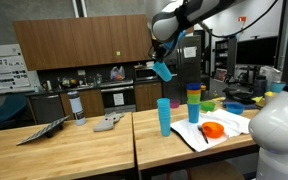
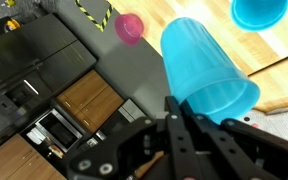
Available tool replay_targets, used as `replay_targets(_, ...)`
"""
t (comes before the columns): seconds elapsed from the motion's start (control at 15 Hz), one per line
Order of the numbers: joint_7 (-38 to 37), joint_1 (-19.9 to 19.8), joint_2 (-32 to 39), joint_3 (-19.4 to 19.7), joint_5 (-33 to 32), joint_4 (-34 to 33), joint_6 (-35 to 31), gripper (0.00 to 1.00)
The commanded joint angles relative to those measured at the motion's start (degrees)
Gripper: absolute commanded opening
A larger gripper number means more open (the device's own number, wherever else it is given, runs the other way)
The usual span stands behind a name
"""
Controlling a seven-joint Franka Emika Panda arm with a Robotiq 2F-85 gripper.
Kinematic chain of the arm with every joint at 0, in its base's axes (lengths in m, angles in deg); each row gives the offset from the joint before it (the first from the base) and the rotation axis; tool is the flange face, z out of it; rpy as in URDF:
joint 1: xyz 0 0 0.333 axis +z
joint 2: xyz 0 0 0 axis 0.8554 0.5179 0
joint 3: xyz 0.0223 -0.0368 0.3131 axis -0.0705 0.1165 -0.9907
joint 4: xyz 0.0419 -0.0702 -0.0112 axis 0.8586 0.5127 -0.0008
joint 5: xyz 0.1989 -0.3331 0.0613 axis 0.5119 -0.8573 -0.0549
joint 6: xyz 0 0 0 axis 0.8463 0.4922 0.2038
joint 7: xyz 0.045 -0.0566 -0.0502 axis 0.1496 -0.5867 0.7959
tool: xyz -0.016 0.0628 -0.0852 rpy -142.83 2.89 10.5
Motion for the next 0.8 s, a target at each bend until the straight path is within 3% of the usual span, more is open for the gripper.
replay_targets(0.0,-0.06,-0.64,0.17,-0.3,0.84,0.42,0.45,0.01)
replay_targets(0.13,-1.66,-0.26,0.99,0.98,4.68,3.02,-4.09,0.01)
replay_targets(0.2,-0.51,-0.62,0.79,-0.05,3.22,1.51,-1.79,0.05)
replay_targets(0.73,-1.33,-0.7,1.27,0.26,4.14,2.93,-3.48,0.05)
